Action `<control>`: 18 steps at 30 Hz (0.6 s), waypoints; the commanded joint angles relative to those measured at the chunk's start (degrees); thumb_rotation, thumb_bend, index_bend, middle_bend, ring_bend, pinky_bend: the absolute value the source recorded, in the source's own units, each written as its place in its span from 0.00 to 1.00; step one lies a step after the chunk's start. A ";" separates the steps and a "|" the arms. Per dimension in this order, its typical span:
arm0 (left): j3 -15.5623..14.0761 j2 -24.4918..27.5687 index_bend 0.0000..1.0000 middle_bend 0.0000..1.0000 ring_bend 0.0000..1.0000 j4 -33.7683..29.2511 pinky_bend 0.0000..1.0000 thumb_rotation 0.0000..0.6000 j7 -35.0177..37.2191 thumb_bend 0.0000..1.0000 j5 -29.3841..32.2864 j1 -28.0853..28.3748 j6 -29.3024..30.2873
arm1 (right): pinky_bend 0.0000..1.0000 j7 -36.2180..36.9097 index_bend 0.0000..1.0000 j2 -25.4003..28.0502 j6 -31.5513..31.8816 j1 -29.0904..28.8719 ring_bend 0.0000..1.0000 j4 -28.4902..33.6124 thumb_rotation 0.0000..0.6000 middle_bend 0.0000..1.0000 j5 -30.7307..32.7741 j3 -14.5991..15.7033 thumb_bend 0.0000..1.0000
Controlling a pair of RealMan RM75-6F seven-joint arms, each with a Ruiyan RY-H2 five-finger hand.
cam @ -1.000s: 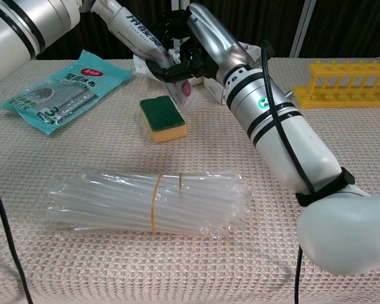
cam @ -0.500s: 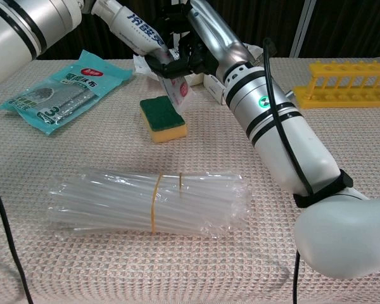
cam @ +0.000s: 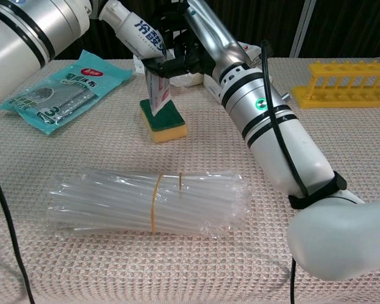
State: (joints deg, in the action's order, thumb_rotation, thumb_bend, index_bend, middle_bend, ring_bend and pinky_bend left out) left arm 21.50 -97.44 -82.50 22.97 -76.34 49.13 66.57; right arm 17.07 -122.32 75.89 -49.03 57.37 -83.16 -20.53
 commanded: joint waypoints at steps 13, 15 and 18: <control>-0.03 -9.92 0.11 0.11 0.10 7.19 0.18 0.00 8.41 0.00 -2.46 -0.51 6.82 | 0.96 0.73 1.00 -0.31 -0.07 0.31 0.81 -0.33 1.00 0.89 0.67 -0.35 0.63; 0.11 -10.85 0.10 0.11 0.09 8.65 0.18 0.00 8.64 0.00 -2.86 -0.28 7.37 | 0.96 0.81 1.00 -0.32 -0.13 0.36 0.81 -0.46 1.00 0.89 0.74 -0.34 0.64; 1.35 -11.02 0.10 0.11 0.09 9.66 0.18 0.00 8.72 0.00 -2.99 -0.08 8.35 | 0.96 0.62 1.00 0.05 0.17 0.69 0.81 -0.32 1.00 0.89 0.65 -0.20 0.64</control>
State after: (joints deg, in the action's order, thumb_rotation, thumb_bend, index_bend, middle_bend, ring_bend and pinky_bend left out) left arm 22.19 -108.15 -73.22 31.43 -79.10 48.94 74.31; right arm 17.72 -122.28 76.04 -48.35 57.04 -82.50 -20.76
